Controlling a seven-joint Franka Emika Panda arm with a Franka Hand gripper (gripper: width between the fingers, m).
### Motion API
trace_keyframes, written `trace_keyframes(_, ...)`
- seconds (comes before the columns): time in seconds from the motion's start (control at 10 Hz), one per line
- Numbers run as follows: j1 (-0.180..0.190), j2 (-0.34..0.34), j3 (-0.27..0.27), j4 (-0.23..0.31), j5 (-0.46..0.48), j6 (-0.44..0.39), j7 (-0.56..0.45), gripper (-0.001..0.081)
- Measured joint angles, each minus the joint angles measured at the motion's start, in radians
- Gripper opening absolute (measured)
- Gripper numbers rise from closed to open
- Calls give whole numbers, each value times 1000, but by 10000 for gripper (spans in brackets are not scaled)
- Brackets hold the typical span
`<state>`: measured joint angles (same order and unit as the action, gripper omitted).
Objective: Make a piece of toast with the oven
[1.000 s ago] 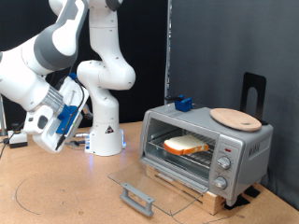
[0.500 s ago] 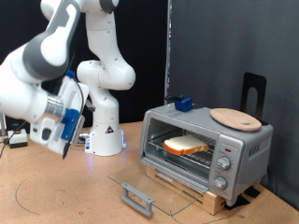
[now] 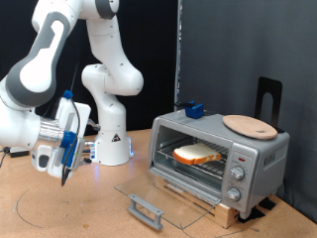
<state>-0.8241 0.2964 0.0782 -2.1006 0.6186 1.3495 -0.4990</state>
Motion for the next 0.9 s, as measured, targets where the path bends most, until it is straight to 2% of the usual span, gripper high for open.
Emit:
trace_keyframes(0.1, -6, 14, -3, -10, -12, 8, -29, 809)
trace_keyframes(0.4, -1, 61, -1, -89, -26, 136, -54, 809)
trace_keyframes(0.9, 49, 136, 55, -212, -1, 383, -86, 809)
